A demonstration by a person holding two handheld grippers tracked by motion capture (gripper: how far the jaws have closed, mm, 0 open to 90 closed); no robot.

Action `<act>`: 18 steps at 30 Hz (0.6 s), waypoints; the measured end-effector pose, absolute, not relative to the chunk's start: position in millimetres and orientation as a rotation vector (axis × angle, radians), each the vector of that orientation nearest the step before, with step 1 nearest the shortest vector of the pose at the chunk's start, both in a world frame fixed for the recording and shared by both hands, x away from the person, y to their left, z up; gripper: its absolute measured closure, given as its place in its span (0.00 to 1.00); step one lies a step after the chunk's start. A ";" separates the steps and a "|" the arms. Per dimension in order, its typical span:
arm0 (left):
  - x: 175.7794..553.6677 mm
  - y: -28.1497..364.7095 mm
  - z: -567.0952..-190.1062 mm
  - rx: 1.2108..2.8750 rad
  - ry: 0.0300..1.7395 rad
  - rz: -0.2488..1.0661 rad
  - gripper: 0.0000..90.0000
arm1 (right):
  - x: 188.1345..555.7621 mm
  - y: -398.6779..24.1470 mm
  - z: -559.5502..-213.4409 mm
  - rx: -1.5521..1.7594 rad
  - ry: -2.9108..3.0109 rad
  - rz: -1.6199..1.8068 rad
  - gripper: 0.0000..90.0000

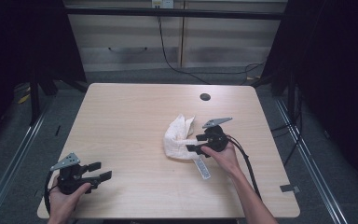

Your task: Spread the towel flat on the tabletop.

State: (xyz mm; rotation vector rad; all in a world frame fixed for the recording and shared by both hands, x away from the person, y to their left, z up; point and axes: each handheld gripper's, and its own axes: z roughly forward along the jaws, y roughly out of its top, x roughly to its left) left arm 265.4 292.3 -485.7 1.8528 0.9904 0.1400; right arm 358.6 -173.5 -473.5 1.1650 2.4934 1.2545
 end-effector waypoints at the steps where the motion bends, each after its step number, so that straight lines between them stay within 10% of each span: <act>1: 265.4 292.2 -485.7 1.853 0.990 0.138 0.33 | 363.8 -167.2 -476.2 1.153 2.514 1.244 0.34; 18: 263.5 294.9 -484.2 1.835 0.989 0.156 0.36 | 360.5 -148.6 -499.4 1.190 2.599 1.237 0.84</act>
